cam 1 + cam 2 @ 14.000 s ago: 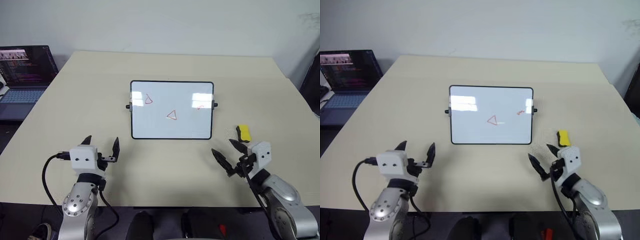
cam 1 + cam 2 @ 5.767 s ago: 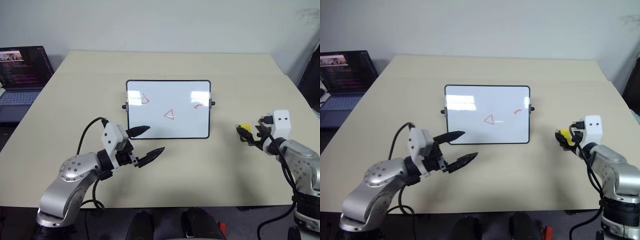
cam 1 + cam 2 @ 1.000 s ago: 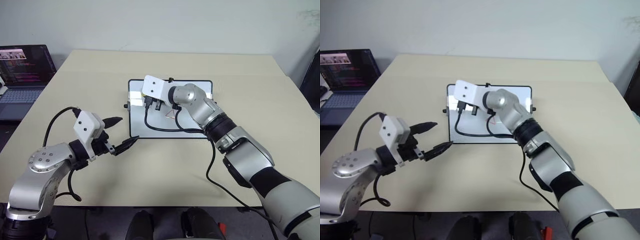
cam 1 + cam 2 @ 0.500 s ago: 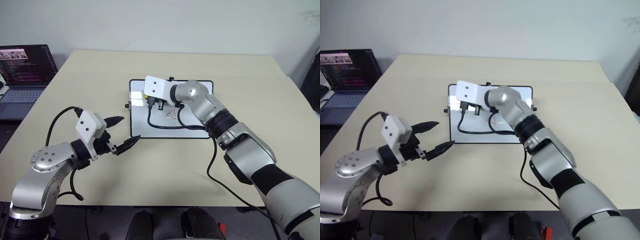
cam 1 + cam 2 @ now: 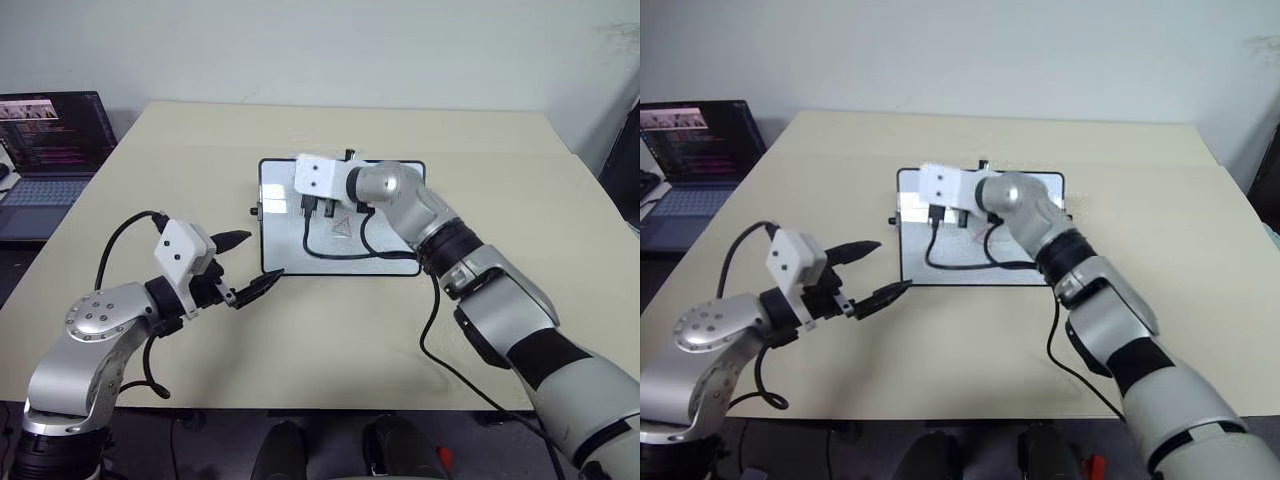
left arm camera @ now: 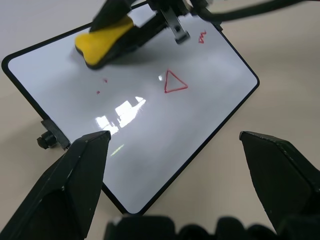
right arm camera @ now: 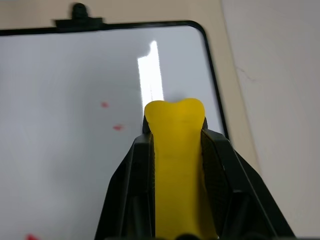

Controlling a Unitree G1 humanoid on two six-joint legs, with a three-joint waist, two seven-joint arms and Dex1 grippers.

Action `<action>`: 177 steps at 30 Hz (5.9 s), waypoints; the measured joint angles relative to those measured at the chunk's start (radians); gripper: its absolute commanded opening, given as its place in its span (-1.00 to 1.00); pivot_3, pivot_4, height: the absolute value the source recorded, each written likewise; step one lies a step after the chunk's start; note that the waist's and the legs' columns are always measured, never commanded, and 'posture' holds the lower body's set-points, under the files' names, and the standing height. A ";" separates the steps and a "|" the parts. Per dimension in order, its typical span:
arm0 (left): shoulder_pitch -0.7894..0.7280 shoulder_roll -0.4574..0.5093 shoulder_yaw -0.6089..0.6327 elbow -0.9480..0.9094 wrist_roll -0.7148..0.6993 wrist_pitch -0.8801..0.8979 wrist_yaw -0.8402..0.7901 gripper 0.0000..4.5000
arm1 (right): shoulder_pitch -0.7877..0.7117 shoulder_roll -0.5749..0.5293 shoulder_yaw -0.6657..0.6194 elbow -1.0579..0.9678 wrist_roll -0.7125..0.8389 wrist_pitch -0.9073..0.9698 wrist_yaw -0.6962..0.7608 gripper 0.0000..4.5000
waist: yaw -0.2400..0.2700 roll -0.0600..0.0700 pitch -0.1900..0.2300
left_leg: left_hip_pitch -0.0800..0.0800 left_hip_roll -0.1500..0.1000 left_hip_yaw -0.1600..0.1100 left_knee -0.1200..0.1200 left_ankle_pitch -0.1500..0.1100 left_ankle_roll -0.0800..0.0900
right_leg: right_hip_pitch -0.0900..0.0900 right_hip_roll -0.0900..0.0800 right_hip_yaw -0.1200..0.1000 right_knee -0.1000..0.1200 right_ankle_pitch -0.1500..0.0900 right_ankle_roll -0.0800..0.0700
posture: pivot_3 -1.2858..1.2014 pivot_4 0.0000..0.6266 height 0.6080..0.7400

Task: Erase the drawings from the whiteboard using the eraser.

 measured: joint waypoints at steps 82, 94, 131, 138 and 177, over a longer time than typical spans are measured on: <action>-0.112 0.035 -0.092 0.111 -0.009 0.037 -0.179 1.00 | 0.545 -0.212 -0.009 -0.802 -0.024 0.335 0.104 -0.57 | -0.006 0.001 0.001 | -0.003 -0.001 0.000 -0.001 0.000 0.000 | -0.003 0.003 0.001 -0.002 0.000 0.000 | 0.03 -0.52 1.00; -0.091 0.035 -0.092 0.109 -0.009 0.036 -0.177 1.00 | 0.518 -0.234 -0.033 -0.791 -0.036 0.338 0.111 -0.57 | -0.003 0.001 0.001 | -0.003 -0.001 0.000 -0.001 0.000 0.000 | -0.002 0.003 0.000 -0.002 0.000 0.000 | 0.03 -0.52 1.00; -0.091 0.028 -0.096 0.106 -0.010 0.037 -0.171 1.00 | 0.508 -0.206 0.023 -0.768 -0.038 0.317 0.166 -0.57 | -0.004 0.001 0.001 | -0.002 -0.001 0.000 -0.001 0.000 0.001 | -0.002 0.004 -0.001 -0.002 0.000 0.000 | 0.03 -0.52 1.00; -0.091 0.028 -0.096 0.106 -0.010 0.037 -0.171 1.00 | 0.504 -0.180 0.028 -0.736 -0.040 0.286 0.114 -0.57 | -0.007 0.001 0.001 | -0.001 -0.001 0.001 -0.001 0.000 0.001 | -0.002 0.004 0.000 -0.001 0.000 0.000 | 0.03 -0.52 1.00; -0.082 0.028 -0.100 0.097 -0.010 0.037 -0.161 1.00 | 0.504 -0.199 0.015 -0.740 -0.067 0.256 0.148 -0.57 | -0.003 0.001 0.001 | -0.002 -0.001 0.000 -0.001 0.000 0.001 | -0.002 0.003 -0.001 -0.001 0.000 0.000 | 0.03 -0.52 1.00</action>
